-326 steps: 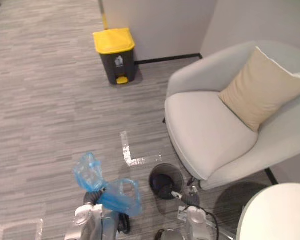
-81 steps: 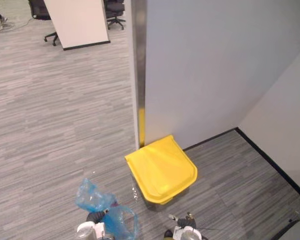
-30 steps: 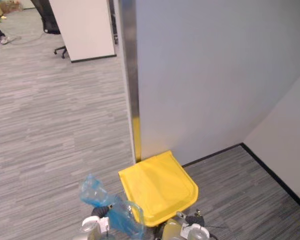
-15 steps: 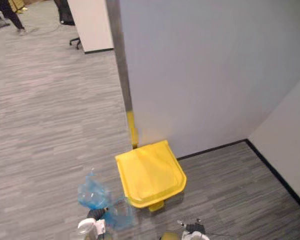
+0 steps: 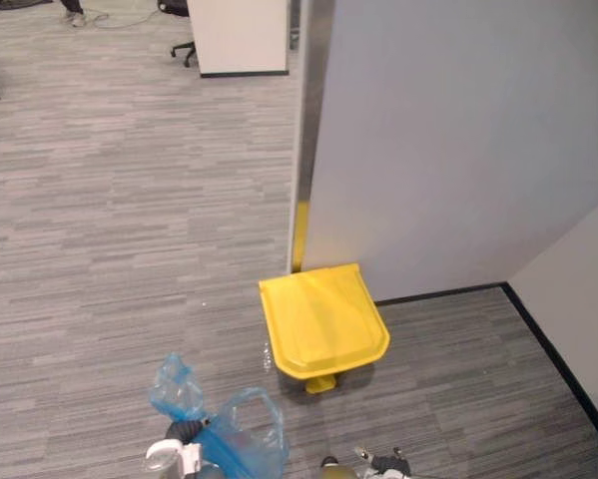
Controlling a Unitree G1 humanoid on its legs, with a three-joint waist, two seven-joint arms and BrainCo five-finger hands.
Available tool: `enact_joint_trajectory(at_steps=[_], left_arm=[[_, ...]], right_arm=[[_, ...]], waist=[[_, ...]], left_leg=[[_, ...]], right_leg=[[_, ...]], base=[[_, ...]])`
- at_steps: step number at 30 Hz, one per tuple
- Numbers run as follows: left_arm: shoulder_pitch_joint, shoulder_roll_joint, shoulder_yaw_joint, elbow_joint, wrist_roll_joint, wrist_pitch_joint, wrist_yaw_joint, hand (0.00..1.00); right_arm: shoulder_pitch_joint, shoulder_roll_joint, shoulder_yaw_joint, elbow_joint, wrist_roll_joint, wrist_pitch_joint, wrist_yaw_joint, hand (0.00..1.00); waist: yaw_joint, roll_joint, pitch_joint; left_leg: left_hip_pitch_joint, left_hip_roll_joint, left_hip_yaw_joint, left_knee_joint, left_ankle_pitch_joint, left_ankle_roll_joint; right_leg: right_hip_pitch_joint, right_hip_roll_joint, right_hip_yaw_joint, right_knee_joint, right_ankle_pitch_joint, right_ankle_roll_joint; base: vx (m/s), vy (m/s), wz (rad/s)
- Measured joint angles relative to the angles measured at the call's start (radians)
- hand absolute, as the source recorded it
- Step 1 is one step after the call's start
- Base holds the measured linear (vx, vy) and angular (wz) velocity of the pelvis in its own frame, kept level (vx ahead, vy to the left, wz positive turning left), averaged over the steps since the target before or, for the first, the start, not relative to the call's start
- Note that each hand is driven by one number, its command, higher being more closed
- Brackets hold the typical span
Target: Gather rubbish on tea table into small bin, then transfer packed bag to large trash can.
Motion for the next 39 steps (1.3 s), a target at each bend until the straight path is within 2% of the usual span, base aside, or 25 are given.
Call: enact_joint_trajectory(at_steps=[2,7,10,12,13,14,15,16,17,18,19,20,21,22,23,24,25,26,28,29,30,32,34,39], left_arm=[[0.005,0.001,-0.004,0.007,0.010,0.000,-0.002,1.00],[0.008,0.006,-0.003,0.019,0.015,0.000,-0.003,1.00],[0.008,0.008,0.000,0.020,0.016,-0.001,-0.003,1.00],[0.007,0.010,0.016,0.019,0.016,-0.003,-0.003,1.00],[0.003,0.013,0.017,0.019,0.015,-0.004,-0.003,1.00],[0.003,0.013,0.017,0.017,0.015,-0.004,-0.003,1.00],[0.005,0.012,0.034,0.016,0.016,-0.004,-0.005,1.00],[-0.006,0.009,0.058,0.015,0.018,-0.004,-0.003,1.00],[-0.005,0.016,0.064,0.016,0.022,-0.003,-0.001,1.00],[-0.004,0.019,0.065,0.017,0.023,-0.002,0.000,1.00],[-0.007,0.028,0.065,0.017,0.025,0.000,0.002,1.00],[-0.017,0.034,0.064,0.017,0.025,0.001,0.003,1.00],[-0.021,0.035,0.063,0.017,0.026,0.001,0.003,1.00],[-0.040,0.025,0.059,0.017,0.028,0.001,0.003,1.00],[-0.055,0.001,0.058,0.019,0.038,-0.001,0.003,1.00],[-0.061,-0.005,0.058,0.019,0.043,-0.001,0.003,1.00],[-0.082,-0.030,0.066,0.021,0.048,-0.003,0.004,1.00],[-0.094,-0.050,0.067,0.017,0.056,-0.004,0.000,1.00],[-0.100,-0.065,0.072,0.016,0.063,-0.004,-0.005,1.00],[-0.093,-0.074,0.088,0.016,0.064,-0.003,-0.009,1.00],[-0.095,-0.073,0.093,0.013,0.064,-0.003,-0.010,1.00],[-0.103,-0.071,0.098,-0.011,0.064,-0.004,-0.009,1.00],[-0.126,-0.078,0.114,-0.014,0.064,-0.004,-0.010,1.00],[-0.156,-0.087,0.133,-0.023,0.064,-0.004,-0.009,1.00]], right_arm=[[-0.005,-0.001,0.002,0.001,0.000,0.000,0.000,0.00],[-0.022,-0.003,0.010,0.019,-0.007,0.000,0.000,0.00],[-0.045,-0.011,0.011,0.040,-0.007,0.000,0.000,0.00],[-0.051,-0.008,0.010,0.035,-0.007,0.000,0.002,0.00],[-0.045,-0.004,0.010,0.032,-0.008,0.000,0.003,0.00],[-0.044,-0.007,0.002,0.023,-0.001,-0.001,0.006,0.00],[-0.040,-0.002,-0.003,-0.013,-0.001,-0.003,0.008,0.00],[-0.043,0.002,-0.012,-0.031,0.000,-0.008,0.008,0.00],[-0.039,0.002,-0.012,-0.042,0.000,-0.008,0.008,0.00],[-0.035,0.002,-0.011,-0.045,-0.001,-0.008,0.008,0.00],[-0.035,0.008,-0.012,-0.050,-0.002,-0.009,0.007,0.00],[-0.041,0.017,-0.019,-0.056,-0.002,-0.011,0.008,0.00],[-0.044,0.021,-0.019,-0.059,-0.001,-0.009,0.007,0.00],[-0.039,0.023,-0.018,-0.086,-0.002,-0.004,0.007,0.00],[-0.024,0.015,-0.022,-0.087,-0.008,-0.001,0.004,0.00],[-0.017,0.016,-0.027,-0.086,-0.009,0.005,0.003,0.00],[-0.024,0.003,-0.047,-0.090,-0.009,0.011,0.003,0.00],[-0.025,0.000,-0.059,-0.107,-0.009,0.012,0.001,0.00],[-0.022,0.004,-0.064,-0.132,-0.009,0.017,0.002,0.00],[-0.012,0.002,-0.070,-0.134,-0.011,0.018,0.005,0.00],[-0.014,0.001,-0.069,-0.134,-0.012,0.019,0.006,0.00],[-0.019,0.002,-0.066,-0.135,-0.012,0.022,0.008,0.00],[-0.016,0.002,-0.063,-0.148,-0.013,0.024,0.008,0.00],[-0.026,-0.016,0.009,-0.170,-0.044,0.021,0.008,0.00]], waist=[[0.000,0.016,0.004],[0.000,0.020,0.000],[0.000,0.019,0.007],[0.002,-0.007,0.042],[0.000,-0.010,0.049],[-0.002,-0.008,0.053],[-0.002,-0.018,0.064],[-0.007,-0.012,0.087],[-0.006,-0.017,0.095],[-0.004,-0.017,0.099],[0.006,-0.024,0.109],[0.007,-0.037,0.123],[0.008,-0.039,0.125],[0.007,-0.039,0.138],[0.007,-0.030,0.146],[0.008,-0.032,0.146],[0.015,0.006,0.170],[0.013,0.020,0.178],[0.013,0.024,0.181],[0.014,0.030,0.182],[0.015,0.033,0.180],[0.019,0.031,0.179],[0.030,0.031,0.179],[0.034,0.026,0.166]], left_leg=[[0.032,-0.010,0.001,-0.034,0.024,0.010],[0.047,-0.011,0.003,-0.034,0.026,0.011],[0.052,-0.007,0.016,0.002,-0.003,0.015],[0.040,-0.018,0.024,0.123,-0.107,0.029],[0.034,-0.018,0.014,0.167,-0.140,0.030],[0.033,-0.015,0.012,0.183,-0.153,0.031],[0.041,-0.015,0.008,0.205,-0.176,0.039],[0.071,-0.004,0.002,0.223,-0.185,0.049],[0.075,0.016,0.001,0.256,-0.205,0.052],[0.076,0.027,0.001,0.273,-0.215,0.052],[0.081,0.047,0.002,0.321,-0.247,0.051],[0.086,0.053,0.008,0.359,-0.276,0.045],[0.084,0.056,0.012,0.376,-0.288,0.042],[0.073,0.064,0.022,0.439,-0.332,0.037],[0.071,0.069,0.013,0.514,-0.389,0.027],[0.071,0.069,0.009,0.539,-0.409,0.018],[0.073,0.103,0.003,0.587,-0.445,-0.004],[0.075,0.107,-0.001,0.580,-0.451,-0.011],[0.087,0.107,-0.008,0.561,-0.457,-0.019],[0.126,0.121,-0.004,0.535,-0.462,-0.033],[0.136,0.131,-0.005,0.521,-0.459,-0.039],[0.139,0.137,-0.006,0.478,-0.441,-0.061],[0.137,0.134,-0.004,0.442,-0.420,-0.066],[0.090,0.139,-0.044,0.423,-0.394,-0.087]], right_leg=[[0.027,-0.003,0.001,-0.021,0.014,0.013],[0.053,0.005,-0.001,-0.043,0.015,0.014],[0.053,0.003,0.006,-0.008,0.007,0.009],[0.022,-0.038,0.030,0.169,-0.078,0.026],[-0.013,-0.054,0.031,0.275,-0.090,0.036],[-0.041,-0.057,0.034,0.340,-0.087,0.034],[-0.127,-0.077,0.031,0.535,-0.043,0.002],[-0.224,-0.089,0.027,0.700,-0.005,-0.007],[-0.251,-0.083,-0.004,0.712,-0.050,-0.019],[-0.259,-0.079,-0.026,0.699,-0.060,-0.021],[-0.287,-0.067,-0.088,0.610,-0.066,-0.021],[-0.311,-0.054,-0.121,0.464,-0.038,-0.014],[-0.319,-0.048,-0.127,0.402,-0.020,-0.009],[-0.311,-0.034,-0.146,0.240,0.021,0.020],[-0.264,-0.044,-0.158,0.228,0.013,0.022],[-0.243,-0.047,-0.143,0.211,-0.023,0.034],[-0.247,-0.027,-0.141,0.257,-0.023,0.025],[-0.266,-0.022,-0.134,0.301,-0.030,0.027],[-0.286,-0.021,-0.124,0.353,-0.046,0.005],[-0.291,-0.014,-0.124,0.409,-0.106,0.000],[-0.294,-0.009,-0.133,0.427,-0.129,0.002],[-0.306,0.003,-0.144,0.428,-0.141,-0.001],[-0.324,0.003,-0.149,0.434,-0.147,-0.004],[-0.353,-0.024,-0.210,0.445,-0.152,-0.012]], base=[[0.12,0.054,0.00],[0.10,-0.008,0.00],[0.03,0.007,-0.10],[-0.06,0.055,-0.11],[-0.09,0.034,0.05],[-0.07,0.055,0.13],[-0.02,0.070,0.16],[0.02,0.066,0.15],[0.07,0.030,0.12],[0.08,0.013,-0.07],[0.13,-0.020,-0.17],[0.13,-0.046,-0.21],[0.16,-0.105,-0.13],[0.18,-0.156,0.11],[0.22,-0.169,0.17],[0.27,-0.190,0.15],[0.25,-0.144,0.03],[0.23,-0.137,0.04],[0.22,-0.140,0.07],[0.26,-0.179,-0.01],[0.21,-0.144,-0.06],[0.14,-0.134,-0.01],[0.07,-0.121,-0.01],[-0.03,-0.104,0.19]])
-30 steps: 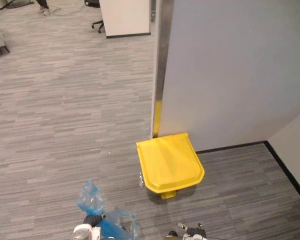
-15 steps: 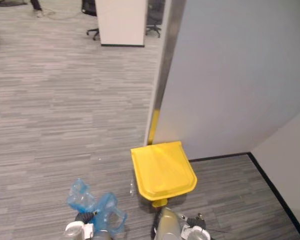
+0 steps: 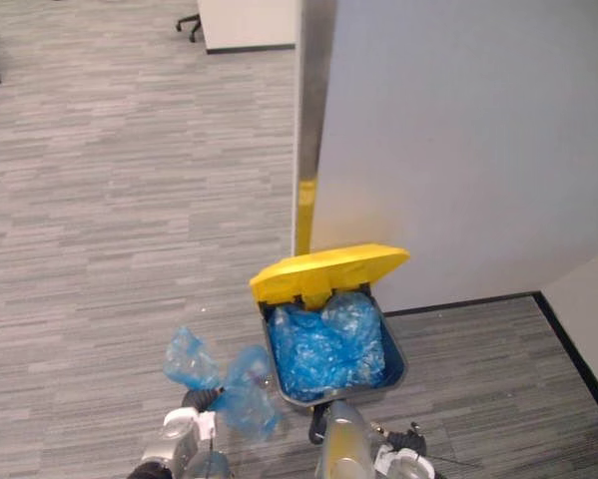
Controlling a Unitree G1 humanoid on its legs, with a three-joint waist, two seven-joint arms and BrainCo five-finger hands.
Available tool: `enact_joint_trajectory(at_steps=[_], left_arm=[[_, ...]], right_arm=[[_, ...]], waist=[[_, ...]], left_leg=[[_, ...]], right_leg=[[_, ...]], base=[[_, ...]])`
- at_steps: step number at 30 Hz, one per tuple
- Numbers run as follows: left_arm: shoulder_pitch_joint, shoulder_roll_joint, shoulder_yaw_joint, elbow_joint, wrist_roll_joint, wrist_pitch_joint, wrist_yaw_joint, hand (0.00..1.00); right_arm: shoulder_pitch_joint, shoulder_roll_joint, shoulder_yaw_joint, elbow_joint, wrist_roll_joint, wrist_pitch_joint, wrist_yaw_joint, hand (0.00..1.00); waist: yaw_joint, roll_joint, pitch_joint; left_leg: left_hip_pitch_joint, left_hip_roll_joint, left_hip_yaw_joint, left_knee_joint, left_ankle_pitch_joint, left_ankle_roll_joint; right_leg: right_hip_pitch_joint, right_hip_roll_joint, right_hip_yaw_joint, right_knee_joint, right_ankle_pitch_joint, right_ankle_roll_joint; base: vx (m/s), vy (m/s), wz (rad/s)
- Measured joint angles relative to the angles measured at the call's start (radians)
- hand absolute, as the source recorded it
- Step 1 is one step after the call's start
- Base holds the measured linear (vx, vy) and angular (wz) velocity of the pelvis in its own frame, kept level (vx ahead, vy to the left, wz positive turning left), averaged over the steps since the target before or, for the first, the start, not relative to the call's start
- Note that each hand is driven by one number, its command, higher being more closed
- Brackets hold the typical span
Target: Gather rubbish on tea table into small bin, then transfer packed bag to large trash can.
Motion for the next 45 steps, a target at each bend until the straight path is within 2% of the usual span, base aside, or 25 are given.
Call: enact_joint_trajectory(at_steps=[4,5,7,9,10,12,13,14,15,16,17,19,20,23,25,31,37,45], left_arm=[[-0.004,0.007,-0.015,-0.033,-0.001,-0.003,0.000,1.00],[-0.007,0.012,-0.022,-0.044,-0.001,-0.003,0.001,1.00],[-0.021,0.032,-0.046,-0.086,-0.004,-0.005,0.008,1.00],[-0.023,0.035,-0.048,-0.121,-0.012,-0.006,0.018,1.00],[-0.033,0.041,-0.049,-0.160,-0.026,-0.009,0.029,1.00],[-0.057,0.055,-0.058,-0.198,-0.047,-0.024,0.037,1.00],[-0.068,0.065,-0.063,-0.223,-0.056,-0.029,0.043,1.00],[-0.083,0.075,-0.079,-0.259,-0.076,-0.045,0.050,1.00],[-0.087,0.079,-0.086,-0.273,-0.084,-0.046,0.050,1.00],[-0.087,0.080,-0.088,-0.282,-0.085,-0.047,0.050,1.00],[-0.115,0.099,-0.108,-0.319,-0.100,-0.060,0.049,1.00],[-0.147,0.128,-0.135,-0.330,-0.107,-0.072,0.049,1.00],[-0.143,0.135,-0.148,-0.335,-0.121,-0.073,0.050,1.00],[-0.123,0.158,-0.192,-0.377,-0.142,-0.073,0.049,1.00],[-0.124,0.164,-0.239,-0.430,-0.161,-0.081,0.047,1.00],[-0.135,0.164,-0.342,-0.547,-0.196,-0.094,0.017,1.00],[-0.127,0.191,-0.444,-0.681,-0.224,-0.107,-0.008,1.00],[-0.150,0.204,-0.546,-0.967,-0.259,-0.129,-0.010,1.00]], right_arm=[[-0.052,-0.010,0.144,-0.037,-0.010,0.002,0.000,0.00],[-0.087,-0.010,0.200,-0.048,-0.020,0.001,0.000,0.00],[-0.222,-0.006,0.342,-0.099,-0.057,-0.004,-0.001,0.00],[-0.289,-0.009,0.375,-0.117,-0.077,-0.014,-0.003,0.00],[-0.363,-0.020,0.393,-0.118,-0.085,-0.021,-0.007,0.00],[-0.443,-0.044,0.404,-0.118,-0.084,-0.023,-0.014,0.00],[-0.474,-0.060,0.411,-0.116,-0.084,-0.021,-0.016,0.00],[-0.536,-0.109,0.419,-0.116,-0.084,-0.021,-0.020,0.00],[-0.563,-0.136,0.426,-0.116,-0.084,-0.019,-0.024,0.00],[-0.578,-0.151,0.429,-0.117,-0.084,-0.017,-0.024,0.00],[-0.656,-0.214,0.431,-0.113,-0.083,-0.014,-0.033,0.00],[-0.743,-0.271,0.431,-0.111,-0.079,-0.009,-0.033,0.00],[-0.799,-0.304,0.432,-0.109,-0.069,-0.004,-0.033,0.00],[-0.879,-0.355,0.433,-0.109,-0.037,-0.004,-0.035,0.00],[-0.911,-0.396,0.434,-0.108,-0.006,-0.005,-0.043,0.00],[-0.964,-0.411,0.435,-0.058,0.045,-0.006,-0.052,0.00],[-0.979,-0.437,0.436,-0.024,0.082,-0.007,-0.052,0.00],[-0.978,-0.442,0.436,-0.010,0.082,-0.006,-0.051,0.00]], waist=[[0.011,-0.005,-0.012],[0.019,-0.006,-0.012],[0.038,-0.005,-0.008],[0.048,-0.003,-0.006],[0.057,-0.002,0.015],[0.069,-0.006,0.045],[0.071,-0.019,0.059],[0.071,-0.020,0.077],[0.072,-0.020,0.078],[0.072,-0.017,0.078],[0.078,-0.025,0.107],[0.078,-0.044,0.154],[0.078,-0.039,0.168],[0.077,-0.033,0.178],[0.077,-0.034,0.179],[0.048,-0.034,0.179],[0.045,-0.034,0.179],[0.039,-0.035,0.178]], left_leg=[[-0.113,0.011,-0.061,0.026,0.013,0.008],[-0.144,0.016,-0.074,0.033,0.020,0.019],[-0.223,0.028,-0.111,0.050,0.051,0.065],[-0.257,0.037,-0.113,0.061,0.067,0.081],[-0.269,0.044,-0.125,0.048,0.067,0.090],[-0.295,0.051,-0.156,0.020,0.068,0.084],[-0.315,0.044,-0.167,0.051,0.072,0.055],[-0.412,0.019,-0.137,0.263,0.050,0.065],[-0.436,0.002,-0.109,0.328,0.038,0.093],[-0.438,-0.004,-0.092,0.331,0.033,0.103],[-0.445,0.005,-0.054,0.285,-0.039,0.092],[-0.468,-0.009,-0.070,0.285,-0.034,0.092],[-0.487,-0.007,-0.085,0.284,-0.025,0.085],[-0.512,-0.005,-0.119,0.273,-0.024,0.084],[-0.508,-0.002,-0.142,0.246,-0.008,0.059],[-0.506,0.002,-0.175,0.220,0.013,0.050],[-0.495,0.008,-0.178,0.222,0.013,0.050],[-0.485,0.012,-0.193,0.207,0.014,0.051]], right_leg=[[-0.054,-0.012,-0.044,-0.016,0.009,-0.009],[-0.067,-0.010,-0.058,-0.023,0.016,-0.004],[-0.094,-0.004,-0.099,-0.046,0.022,-0.005],[-0.107,-0.001,-0.110,-0.050,0.023,-0.006],[-0.109,0.010,-0.113,-0.057,0.023,-0.006],[-0.109,0.017,-0.125,-0.090,0.031,-0.014],[-0.110,0.015,-0.138,-0.121,0.042,-0.024],[-0.112,0.015,-0.172,-0.169,0.071,-0.029],[-0.123,0.019,-0.180,-0.177,0.092,-0.029],[-0.131,0.022,-0.180,-0.174,0.095,-0.025],[-0.179,0.037,-0.151,-0.143,0.115,-0.032],[-0.193,0.051,-0.125,-0.176,0.147,-0.057],[-0.194,0.068,-0.127,-0.210,0.165,-0.062],[-0.199,0.083,-0.145,-0.228,0.170,-0.066],[-0.197,0.093,-0.157,-0.231,0.157,-0.066],[-0.192,0.100,-0.182,-0.227,0.140,-0.070],[-0.172,0.105,-0.188,-0.235,0.140,-0.070],[-0.147,0.127,-0.205,-0.279,0.139,-0.070]], base=[[-0.08,-0.150,0.44],[-0.07,-0.176,0.42],[-0.05,-0.198,0.54],[-0.06,-0.176,0.36],[-0.11,-0.226,0.51],[-0.12,-0.167,0.56],[-0.15,-0.154,0.63],[-0.22,-0.156,0.54],[-0.22,-0.113,0.33],[-0.24,-0.055,0.19],[-0.17,-0.053,0.17],[-0.16,-0.101,0.23],[-0.13,-0.089,0.15],[-0.09,-0.074,0.08],[-0.02,-0.101,0.15],[-0.01,-0.069,0.09],[-0.06,-0.035,0.03],[-0.07,-0.062,0.02]])
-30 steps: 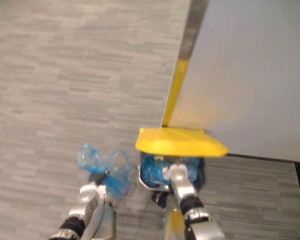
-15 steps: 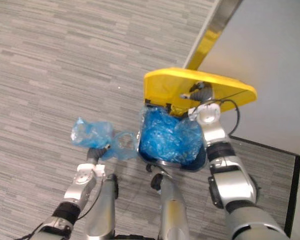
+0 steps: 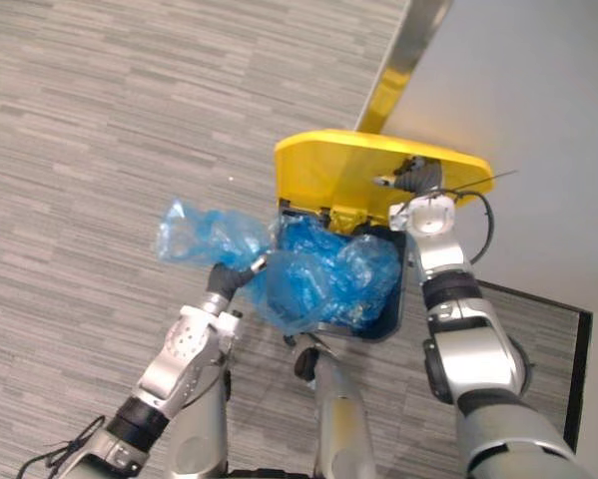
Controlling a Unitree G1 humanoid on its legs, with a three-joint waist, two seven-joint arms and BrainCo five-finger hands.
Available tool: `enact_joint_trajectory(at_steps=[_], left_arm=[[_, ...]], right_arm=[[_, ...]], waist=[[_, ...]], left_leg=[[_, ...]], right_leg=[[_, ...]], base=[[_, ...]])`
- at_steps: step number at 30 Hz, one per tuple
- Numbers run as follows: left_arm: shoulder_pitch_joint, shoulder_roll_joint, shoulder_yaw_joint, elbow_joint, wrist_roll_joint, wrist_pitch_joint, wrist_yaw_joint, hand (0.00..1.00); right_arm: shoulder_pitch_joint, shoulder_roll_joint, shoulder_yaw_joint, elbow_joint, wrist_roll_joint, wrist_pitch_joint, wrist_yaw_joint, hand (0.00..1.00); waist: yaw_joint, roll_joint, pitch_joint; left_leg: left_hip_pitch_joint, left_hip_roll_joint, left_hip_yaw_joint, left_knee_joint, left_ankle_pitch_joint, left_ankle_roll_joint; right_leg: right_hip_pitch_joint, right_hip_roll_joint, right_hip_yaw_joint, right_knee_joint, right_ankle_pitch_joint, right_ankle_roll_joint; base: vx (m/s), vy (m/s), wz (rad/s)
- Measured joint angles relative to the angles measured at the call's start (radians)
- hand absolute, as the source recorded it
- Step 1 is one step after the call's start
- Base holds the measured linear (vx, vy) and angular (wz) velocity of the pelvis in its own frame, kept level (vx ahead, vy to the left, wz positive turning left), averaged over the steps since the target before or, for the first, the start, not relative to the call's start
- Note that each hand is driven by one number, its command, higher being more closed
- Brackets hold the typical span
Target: Gather rubbish on tea table into small bin, then transfer packed bag to large trash can.
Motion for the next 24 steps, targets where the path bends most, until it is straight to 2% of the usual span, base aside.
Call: enact_joint_trajectory(at_steps=[2,3,4,5,6,7,8,11,13,19,21,24], left_arm=[[-0.045,-0.001,-0.039,-0.037,-0.017,-0.003,0.000,1.00],[-0.072,-0.003,-0.056,-0.047,-0.019,-0.008,0.000,1.00],[-0.108,-0.012,-0.056,-0.054,-0.019,-0.015,-0.005,1.00],[-0.119,-0.020,-0.056,-0.055,-0.019,-0.020,-0.008,1.00],[-0.133,-0.036,-0.054,-0.065,-0.018,-0.028,-0.005,1.00],[-0.137,-0.044,-0.048,-0.072,-0.017,-0.033,0.004,1.00],[-0.156,-0.042,-0.053,-0.072,-0.015,-0.031,0.014,1.00],[-0.162,-0.042,-0.055,-0.071,0.013,-0.028,0.033,1.00],[-0.179,-0.041,-0.053,-0.058,0.032,-0.028,0.050,1.00],[-0.242,-0.040,-0.041,0.131,0.091,-0.019,0.081,1.00],[-0.260,-0.040,-0.039,0.210,0.101,-0.001,0.082,1.00],[-0.305,-0.040,-0.040,0.336,0.106,0.026,0.083,1.00]], right_arm=[[0.000,0.006,0.000,0.011,-0.001,0.002,0.001,0.00],[0.000,0.010,0.000,0.012,-0.003,0.003,0.002,0.00],[-0.006,0.016,0.001,0.015,-0.007,0.004,0.002,0.00],[-0.005,0.017,0.004,0.019,-0.008,0.004,0.003,0.00],[-0.018,0.027,0.017,0.034,-0.008,0.004,0.005,0.00],[-0.034,0.039,0.020,0.036,-0.008,0.004,0.010,0.00],[-0.062,0.044,0.033,0.058,-0.008,0.004,0.022,0.00],[-0.065,0.042,0.042,0.061,-0.009,0.005,0.023,0.00],[-0.066,0.041,0.052,0.061,-0.008,0.005,0.023,0.00],[-0.086,0.026,0.078,0.048,-0.007,0.004,0.022,0.00],[-0.086,0.015,0.079,0.026,-0.007,0.005,0.022,0.00],[-0.086,0.003,0.098,-0.035,-0.006,0.006,0.022,0.00]], waist=[[0.001,-0.003,-0.001],[0.007,-0.001,0.000],[0.012,0.003,0.005],[-0.013,-0.003,0.005],[-0.031,-0.006,0.005],[-0.021,-0.009,0.003],[-0.009,-0.013,0.005],[-0.031,-0.013,0.006],[-0.034,-0.013,0.006],[-0.040,-0.014,0.006],[-0.042,-0.015,0.007],[-0.052,-0.031,0.016]], left_leg=[[0.018,0.002,-0.001,-0.012,0.000,0.000],[0.033,0.016,-0.007,-0.040,0.008,0.008],[0.053,0.038,0.013,-0.072,0.020,0.005],[0.052,0.025,0.015,-0.069,0.035,-0.012],[0.054,0.027,0.011,-0.066,0.055,-0.031],[0.061,0.017,0.023,-0.065,0.059,-0.023],[0.081,-0.005,0.038,-0.068,0.064,-0.007],[0.083,-0.016,0.051,-0.070,0.068,0.001],[0.079,-0.017,0.066,-0.066,0.070,0.004],[0.035,-0.029,0.097,-0.064,0.082,-0.007],[0.016,-0.029,0.098,-0.058,0.085,-0.013],[-0.015,-0.028,0.103,-0.043,0.085,-0.013]], right_leg=[[0.018,0.015,0.001,-0.028,0.001,0.013],[0.024,0.023,-0.004,-0.029,-0.044,0.086],[-0.048,0.008,0.132,0.210,0.004,-0.108],[-0.050,0.003,0.229,0.268,0.009,-0.136],[-0.014,0.020,0.278,0.205,-0.039,-0.049],[-0.005,0.022,0.271,0.165,-0.016,-0.033],[0.006,0.019,0.239,0.121,0.027,-0.027],[0.006,0.007,0.240,0.119,0.032,-0.027],[0.006,0.003,0.240,0.104,0.045,-0.031],[0.007,-0.008,0.241,0.018,0.130,-0.008],[0.005,-0.005,0.240,-0.007,0.148,-0.007],[-0.010,-0.003,0.242,-0.033,0.169,-0.016]], base=[[-0.07,-0.057,-0.18],[-0.03,-0.097,-0.17],[-0.02,-0.135,0.06],[0.01,-0.206,0.42],[0.02,-0.207,0.23],[-0.01,-0.177,-0.38],[-0.03,-0.086,-0.64],[-0.05,-0.002,-0.16],[-0.08,0.053,-0.11],[-0.07,0.067,-0.06],[-0.03,0.053,0.00],[-0.01,0.037,-0.03]])
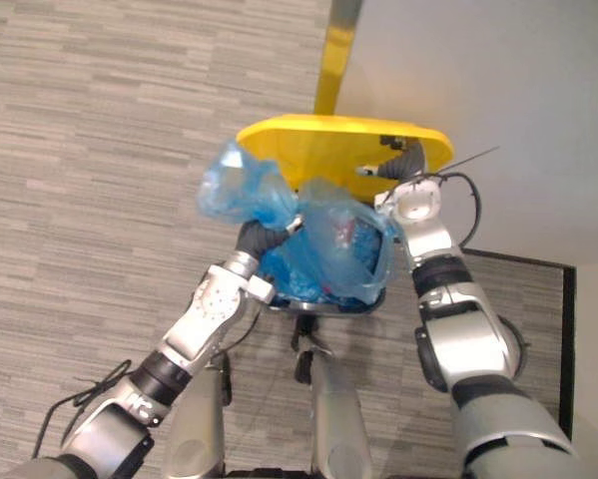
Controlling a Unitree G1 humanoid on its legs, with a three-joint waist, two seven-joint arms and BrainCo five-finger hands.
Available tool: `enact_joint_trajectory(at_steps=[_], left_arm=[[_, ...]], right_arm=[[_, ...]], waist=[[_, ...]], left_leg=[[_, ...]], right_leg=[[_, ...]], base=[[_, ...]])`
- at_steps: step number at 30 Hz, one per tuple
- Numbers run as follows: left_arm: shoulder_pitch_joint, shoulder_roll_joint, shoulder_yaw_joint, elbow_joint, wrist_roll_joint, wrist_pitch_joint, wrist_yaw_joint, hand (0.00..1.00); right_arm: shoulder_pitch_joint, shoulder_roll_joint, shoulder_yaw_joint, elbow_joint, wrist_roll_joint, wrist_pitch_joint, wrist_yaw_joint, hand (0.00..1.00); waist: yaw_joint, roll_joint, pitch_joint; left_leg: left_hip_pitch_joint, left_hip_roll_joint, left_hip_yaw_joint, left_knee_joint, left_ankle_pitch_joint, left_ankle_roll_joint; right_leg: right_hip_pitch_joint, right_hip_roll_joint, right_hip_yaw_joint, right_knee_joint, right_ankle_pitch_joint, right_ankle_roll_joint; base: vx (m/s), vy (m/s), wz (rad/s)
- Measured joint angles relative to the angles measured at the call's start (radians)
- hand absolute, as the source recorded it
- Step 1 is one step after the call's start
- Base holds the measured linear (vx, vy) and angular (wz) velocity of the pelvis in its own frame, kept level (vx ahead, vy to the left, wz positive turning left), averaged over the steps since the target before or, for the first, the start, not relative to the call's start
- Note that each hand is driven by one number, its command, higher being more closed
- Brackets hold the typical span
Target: Gather rubbish on tea table into small bin, then transfer packed bag to large trash can.
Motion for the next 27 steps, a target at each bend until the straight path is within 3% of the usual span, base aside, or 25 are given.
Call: enact_joint_trajectory(at_steps=[5,8,9,20,27], left_arm=[[-0.141,-0.007,0.000,0.212,0.039,0.040,0.000,1.00],[-0.185,-0.028,0.004,0.277,0.072,0.052,0.000,1.00],[-0.203,-0.044,0.017,0.307,0.086,0.061,0.000,0.00],[-0.240,-0.110,0.164,0.486,0.320,0.147,0.002,0.00],[-0.236,-0.137,0.260,0.535,0.418,0.191,0.003,0.00]], right_arm=[[-0.013,-0.002,0.010,-0.160,0.009,-0.001,-0.005,0.00],[-0.027,-0.002,0.020,-0.208,0.037,-0.001,-0.012,0.00],[-0.028,-0.001,0.027,-0.235,0.041,-0.001,-0.016,0.00],[-0.105,0.058,0.162,-0.385,0.076,-0.018,-0.002,0.00],[-0.112,0.082,0.197,-0.387,0.075,-0.015,0.014,0.00]], waist=[[-0.018,-0.038,0.030],[-0.023,-0.038,0.038],[-0.025,-0.038,0.038],[-0.029,-0.042,0.049],[-0.022,-0.042,0.049]], left_leg=[[-0.098,0.025,0.020,0.075,-0.015,-0.017],[-0.132,0.040,0.028,0.108,-0.035,-0.009],[-0.151,0.046,0.029,0.125,-0.043,-0.009],[-0.232,0.103,0.057,0.177,-0.059,-0.021],[-0.213,0.100,0.058,0.183,-0.059,-0.022]], right_leg=[[-0.074,0.016,0.012,-0.001,0.034,-0.012],[-0.099,0.025,0.015,0.001,0.037,-0.016],[-0.114,0.029,0.015,0.005,0.037,-0.016],[-0.198,0.045,0.007,0.056,0.027,-0.023],[-0.190,0.035,0.008,0.082,0.014,-0.028]], base=[[0.00,0.015,-0.15],[-0.02,0.004,-0.14],[-0.04,0.002,-0.12],[-0.04,-0.032,-0.03],[-0.04,-0.010,0.03]])
